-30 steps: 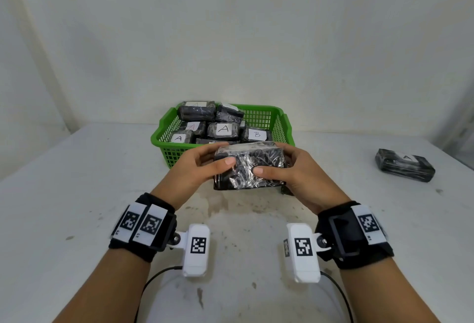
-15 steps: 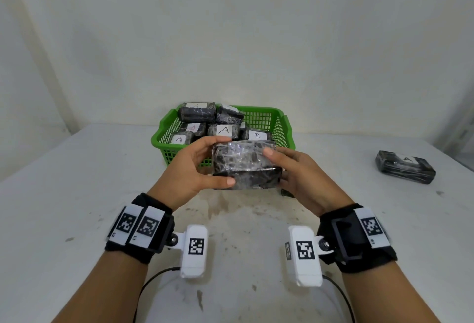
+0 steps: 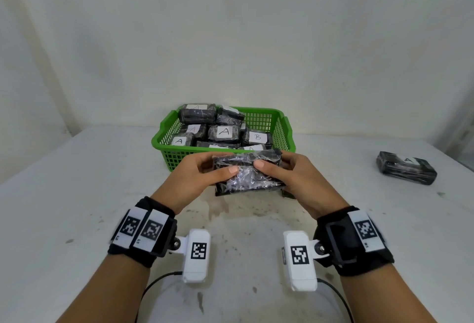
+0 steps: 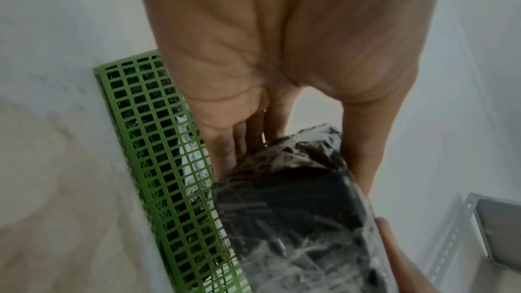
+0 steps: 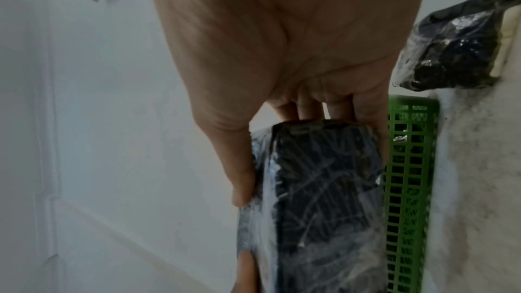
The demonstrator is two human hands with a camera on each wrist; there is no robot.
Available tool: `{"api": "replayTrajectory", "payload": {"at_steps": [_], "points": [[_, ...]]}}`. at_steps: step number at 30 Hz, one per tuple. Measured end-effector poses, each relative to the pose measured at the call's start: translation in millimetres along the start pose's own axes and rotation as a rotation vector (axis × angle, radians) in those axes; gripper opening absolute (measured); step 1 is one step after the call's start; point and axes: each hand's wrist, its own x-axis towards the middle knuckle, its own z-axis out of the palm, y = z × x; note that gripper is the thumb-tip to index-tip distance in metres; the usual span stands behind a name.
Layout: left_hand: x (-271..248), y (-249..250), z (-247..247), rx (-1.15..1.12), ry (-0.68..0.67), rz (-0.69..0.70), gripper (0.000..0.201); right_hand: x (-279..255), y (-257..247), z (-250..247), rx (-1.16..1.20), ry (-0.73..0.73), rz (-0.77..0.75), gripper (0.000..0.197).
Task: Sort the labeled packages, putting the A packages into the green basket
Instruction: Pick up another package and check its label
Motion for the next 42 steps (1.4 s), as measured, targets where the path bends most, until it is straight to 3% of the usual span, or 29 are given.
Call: {"api": "replayTrajectory", "payload": {"at_steps": [2,4,8,12,16,19,23,25,30,33,37,42], "points": [[-1,2,2,0.002,-0.027,-0.002,0.043,-2,-1,0,-0.006,0.023,-0.014,0.062],[-1,1,2,0.012,-0.006,0.006,0.043,-3,-4,0,0.013,-0.014,-0.029,0.050],[3,-3,-3,-0.079,0.060,0.019,0.055,1,1,-2,0.086,-0.066,0.005,0.076],[4,-5,-6,-0.106,-0.001,0.007,0.058,-2,-3,-1,0.058,-0.044,-0.043,0.051],[3,-4,-5,-0.031,-0.022,0.041,0.057,1,-1,-1,0.038,0.024,-0.086,0.074],[3,-4,-5,0.065,-0.057,0.070,0.062,-4,-8,0,0.047,0.074,-0.180,0.066],[3,-4,-7,0.166,0.003,0.113,0.056,-9,-15,2,0.061,0.064,-0.223,0.067],[3,-4,-7,0.132,0.012,0.120,0.058,-9,-16,5,0.152,0.040,-0.182,0.066],[3,-5,1,0.000,0.005,0.158,0.066,-16,-24,9,0.322,-0.100,0.035,0.041],[4,-7,2,-0.033,-0.005,0.178,0.070,-17,-23,8,0.430,-0.170,0.131,0.050],[3,-5,-1,-0.026,-0.010,0.196,0.070,-15,-22,10,0.467,-0.162,0.104,0.046],[3,-5,8,-0.089,-0.016,0.223,0.067,-15,-20,12,0.487,-0.200,0.142,0.058]]}}
